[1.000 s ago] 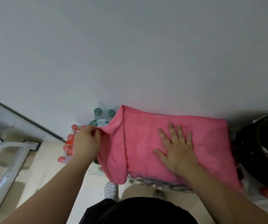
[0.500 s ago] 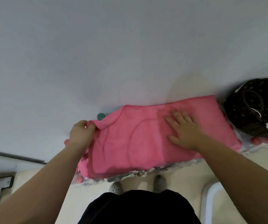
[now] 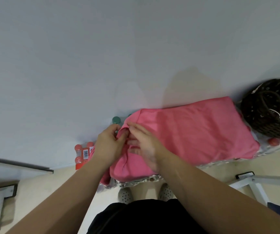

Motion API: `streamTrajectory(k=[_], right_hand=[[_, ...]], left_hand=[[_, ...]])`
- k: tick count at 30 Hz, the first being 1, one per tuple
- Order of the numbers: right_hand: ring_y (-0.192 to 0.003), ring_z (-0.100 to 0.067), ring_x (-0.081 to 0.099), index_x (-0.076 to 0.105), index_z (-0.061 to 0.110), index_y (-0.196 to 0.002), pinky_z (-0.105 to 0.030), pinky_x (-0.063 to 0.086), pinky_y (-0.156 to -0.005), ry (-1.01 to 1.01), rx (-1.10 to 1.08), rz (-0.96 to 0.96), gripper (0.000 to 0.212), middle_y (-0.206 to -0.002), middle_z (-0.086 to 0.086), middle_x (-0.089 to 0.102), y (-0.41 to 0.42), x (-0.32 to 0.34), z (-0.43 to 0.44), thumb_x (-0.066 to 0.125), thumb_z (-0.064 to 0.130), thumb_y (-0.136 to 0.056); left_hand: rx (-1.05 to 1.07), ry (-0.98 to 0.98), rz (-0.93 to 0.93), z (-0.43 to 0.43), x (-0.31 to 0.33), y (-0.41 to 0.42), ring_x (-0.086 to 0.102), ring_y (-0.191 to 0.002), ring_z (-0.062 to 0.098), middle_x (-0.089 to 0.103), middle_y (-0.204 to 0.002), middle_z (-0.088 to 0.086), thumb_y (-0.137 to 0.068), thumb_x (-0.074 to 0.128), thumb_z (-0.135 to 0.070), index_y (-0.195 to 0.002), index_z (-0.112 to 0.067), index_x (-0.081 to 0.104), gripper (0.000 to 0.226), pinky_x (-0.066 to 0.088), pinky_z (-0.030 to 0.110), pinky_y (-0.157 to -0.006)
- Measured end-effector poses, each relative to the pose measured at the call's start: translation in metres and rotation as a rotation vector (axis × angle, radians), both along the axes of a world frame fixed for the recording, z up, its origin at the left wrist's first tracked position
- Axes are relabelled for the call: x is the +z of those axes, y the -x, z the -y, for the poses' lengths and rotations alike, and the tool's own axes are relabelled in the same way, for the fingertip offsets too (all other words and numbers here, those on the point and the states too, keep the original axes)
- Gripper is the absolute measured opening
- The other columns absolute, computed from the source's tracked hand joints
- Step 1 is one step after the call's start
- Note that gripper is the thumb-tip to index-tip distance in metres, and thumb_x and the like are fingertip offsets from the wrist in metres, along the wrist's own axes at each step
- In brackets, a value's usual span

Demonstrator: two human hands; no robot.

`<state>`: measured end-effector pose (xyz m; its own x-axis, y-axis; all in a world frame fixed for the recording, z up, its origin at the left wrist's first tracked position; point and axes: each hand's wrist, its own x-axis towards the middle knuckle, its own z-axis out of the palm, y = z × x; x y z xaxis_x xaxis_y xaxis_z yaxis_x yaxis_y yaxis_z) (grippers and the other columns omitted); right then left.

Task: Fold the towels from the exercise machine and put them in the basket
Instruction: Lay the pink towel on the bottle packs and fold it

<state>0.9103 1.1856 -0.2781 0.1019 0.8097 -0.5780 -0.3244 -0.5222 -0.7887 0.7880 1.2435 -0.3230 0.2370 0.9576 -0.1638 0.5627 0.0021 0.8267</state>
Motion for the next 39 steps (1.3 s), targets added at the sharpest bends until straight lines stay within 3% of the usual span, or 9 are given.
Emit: streamTrajectory(k=[6, 10, 14, 20, 25, 30, 33, 36, 39], right_hand=[[-0.094, -0.021, 0.066, 0.051, 0.013, -0.137, -0.028, 0.052, -0.073, 0.186, -0.282, -0.314, 0.038, -0.116, -0.016, 0.068, 0.007, -0.011, -0.003, 0.048, 0.03, -0.104], [-0.099, -0.024, 0.065, 0.062, 0.005, -0.126, -0.028, 0.052, -0.076, 0.238, -0.352, -0.417, 0.037, -0.118, -0.02, 0.068, 0.006, -0.017, -0.002, 0.047, 0.031, -0.103], [-0.088, -0.02, 0.067, 0.066, 0.011, -0.122, -0.029, 0.052, -0.078, 0.114, -0.472, -0.4, 0.029, -0.102, -0.009, 0.072, -0.003, -0.014, -0.014, 0.062, 0.017, -0.094], [-0.077, -0.014, 0.066, 0.07, 0.007, -0.113, -0.029, 0.054, -0.077, 0.006, -0.481, -0.23, 0.021, -0.094, -0.005, 0.07, -0.004, -0.013, -0.024, 0.066, 0.012, -0.093], [-0.091, -0.014, 0.065, 0.068, 0.011, -0.106, -0.026, 0.046, -0.077, -0.092, -0.404, -0.238, 0.014, -0.095, 0.004, 0.073, 0.011, -0.01, -0.033, 0.056, 0.011, -0.099], [-0.093, -0.01, 0.058, 0.063, 0.01, -0.125, -0.021, 0.044, -0.086, -0.103, -0.046, 0.231, 0.028, -0.103, 0.003, 0.063, 0.023, -0.017, -0.045, 0.054, 0.009, -0.099], [-0.087, -0.022, 0.062, 0.06, 0.007, -0.133, -0.015, 0.05, -0.074, -0.133, 0.146, 0.494, 0.035, -0.108, -0.011, 0.063, 0.033, -0.022, -0.045, 0.057, 0.005, -0.098], [-0.061, -0.012, 0.06, 0.076, 0.013, -0.094, -0.015, 0.044, -0.059, -0.208, 0.287, 0.748, 0.018, -0.078, 0.002, 0.068, 0.033, -0.027, -0.044, 0.059, 0.007, -0.094], [-0.046, -0.01, 0.038, 0.052, 0.025, -0.045, -0.023, 0.029, -0.048, -0.142, 0.428, 0.905, 0.048, -0.042, 0.01, 0.043, 0.025, -0.033, -0.045, 0.054, 0.012, -0.091]], left_hand=[[0.023, -0.023, 0.038, 0.001, -0.002, 0.005, 0.061, -0.059, 0.015, 0.065, -0.063, 0.0, -0.09, 0.066, -0.038, -0.088, -0.025, 0.065, 0.014, 0.051, 0.035, -0.06], [-0.03, 0.0, 0.09, -0.002, -0.001, 0.008, 0.054, -0.046, 0.009, 0.06, -0.051, -0.005, -0.087, 0.07, -0.043, -0.099, -0.031, 0.062, 0.019, 0.043, 0.028, -0.053], [-0.206, -0.099, 0.019, -0.001, -0.002, 0.01, 0.053, -0.049, 0.011, 0.064, -0.059, -0.002, -0.091, 0.066, -0.034, -0.103, -0.028, 0.062, 0.014, 0.047, 0.031, -0.055], [-0.21, -0.105, 0.019, 0.001, -0.015, 0.018, 0.054, -0.049, 0.004, 0.061, -0.056, -0.009, -0.09, 0.068, -0.031, -0.094, -0.028, 0.059, 0.01, 0.035, 0.014, -0.05], [-0.189, -0.066, 0.001, 0.007, -0.026, 0.029, 0.058, -0.061, 0.011, 0.063, -0.067, -0.003, -0.085, 0.069, -0.039, -0.091, -0.026, 0.057, 0.018, 0.047, 0.032, -0.059], [-0.238, -0.021, -0.039, 0.01, -0.037, 0.041, 0.059, -0.064, 0.015, 0.062, -0.07, -0.002, -0.087, 0.065, -0.024, -0.123, -0.021, 0.05, 0.039, 0.047, 0.038, -0.062], [-0.313, -0.092, -0.041, 0.015, -0.038, 0.043, 0.055, -0.06, 0.011, 0.06, -0.072, -0.003, -0.09, 0.059, -0.015, -0.125, -0.023, 0.05, 0.037, 0.046, 0.036, -0.059], [-0.363, -0.146, 0.032, 0.02, -0.039, 0.04, 0.053, -0.06, 0.008, 0.062, -0.071, -0.002, -0.088, 0.056, -0.008, -0.105, -0.017, 0.056, 0.02, 0.04, 0.03, -0.055], [-0.413, -0.191, 0.033, 0.021, -0.041, 0.037, 0.051, -0.06, 0.007, 0.065, -0.078, 0.001, -0.089, 0.056, -0.007, -0.1, -0.013, 0.061, 0.014, 0.036, 0.028, -0.057]])
